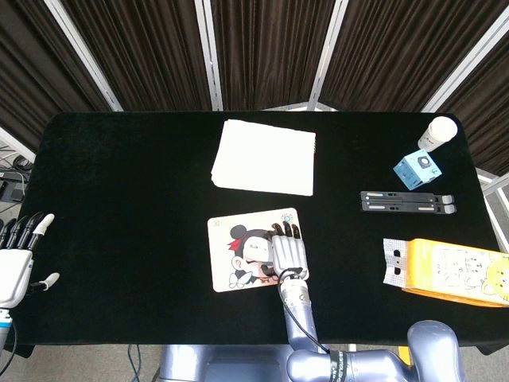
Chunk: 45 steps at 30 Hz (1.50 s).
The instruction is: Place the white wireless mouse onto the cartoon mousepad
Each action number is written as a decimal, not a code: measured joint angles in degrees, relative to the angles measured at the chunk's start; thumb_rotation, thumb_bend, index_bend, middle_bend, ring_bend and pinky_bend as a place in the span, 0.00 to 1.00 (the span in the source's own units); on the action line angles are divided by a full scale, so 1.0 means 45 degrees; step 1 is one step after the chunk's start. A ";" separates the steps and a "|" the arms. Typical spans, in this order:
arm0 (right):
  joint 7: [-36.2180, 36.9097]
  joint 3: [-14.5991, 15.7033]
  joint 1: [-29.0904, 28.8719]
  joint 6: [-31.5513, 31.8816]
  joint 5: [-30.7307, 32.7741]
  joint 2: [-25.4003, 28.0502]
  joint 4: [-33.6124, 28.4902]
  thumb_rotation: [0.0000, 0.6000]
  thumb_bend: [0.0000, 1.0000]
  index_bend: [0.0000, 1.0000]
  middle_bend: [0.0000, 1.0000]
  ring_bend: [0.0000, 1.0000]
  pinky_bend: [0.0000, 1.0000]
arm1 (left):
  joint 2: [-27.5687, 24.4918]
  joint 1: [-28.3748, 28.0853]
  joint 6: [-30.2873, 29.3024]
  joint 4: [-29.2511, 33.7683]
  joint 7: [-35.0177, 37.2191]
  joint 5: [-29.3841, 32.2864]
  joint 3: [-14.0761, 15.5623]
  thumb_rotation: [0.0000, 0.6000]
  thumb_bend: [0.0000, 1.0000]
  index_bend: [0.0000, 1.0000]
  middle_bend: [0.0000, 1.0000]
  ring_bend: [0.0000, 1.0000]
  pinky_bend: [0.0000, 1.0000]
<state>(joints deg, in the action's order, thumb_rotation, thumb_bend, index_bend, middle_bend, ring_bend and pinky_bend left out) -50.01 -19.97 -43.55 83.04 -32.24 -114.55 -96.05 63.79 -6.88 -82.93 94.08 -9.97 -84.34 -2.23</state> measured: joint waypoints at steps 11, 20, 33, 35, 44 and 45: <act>0.0033 0.0312 0.0115 -0.0397 0.0028 -0.0128 0.0103 1.00 0.17 0.36 0.06 0.00 0.00 | 0.0000 -0.0004 -0.0008 0.0008 -0.0038 0.0001 -0.0001 1.00 0.00 0.00 0.00 0.00 0.00; -0.0162 0.0339 0.0166 -0.0477 -0.0016 0.0151 -0.0263 1.00 0.11 0.15 0.00 0.00 0.00 | 0.0016 -0.0009 -0.0015 0.0006 -0.0090 0.0007 -0.0006 1.00 0.00 0.00 0.00 0.00 0.00; -0.0213 0.0488 0.0292 -0.0349 -0.0821 0.1134 -0.1101 1.00 0.13 0.14 0.00 0.00 0.00 | 0.0048 0.0001 -0.0062 -0.0031 -0.0037 -0.0007 -0.0016 1.00 0.00 0.00 0.00 0.00 0.00; -0.0213 0.0579 0.0387 -0.0306 -0.1099 0.1637 -0.1409 1.00 0.13 0.14 0.00 0.00 0.00 | 0.0049 0.0002 -0.0068 -0.0033 -0.0031 -0.0018 -0.0013 1.00 0.00 0.00 0.00 0.00 0.00; 0.0442 0.1515 0.1361 -0.0412 -0.2965 0.5137 -0.3011 1.00 0.12 0.14 0.00 0.00 0.00 | 0.0074 0.0006 -0.0144 -0.0004 -0.0023 -0.0113 -0.0009 1.00 0.00 0.00 0.00 0.00 0.00; 0.0599 0.1689 0.1507 -0.0421 -0.3315 0.5530 -0.3125 1.00 0.12 0.14 0.00 0.00 0.00 | 0.0079 0.0007 -0.0155 -0.0002 -0.0028 -0.0116 -0.0014 1.00 0.00 0.00 0.00 0.00 0.00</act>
<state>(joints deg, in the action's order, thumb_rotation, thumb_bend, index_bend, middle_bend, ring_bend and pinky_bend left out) -47.32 -12.37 -36.76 81.15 -47.16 -89.67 -110.12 64.14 -6.85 -83.62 94.07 -10.10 -84.86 -2.29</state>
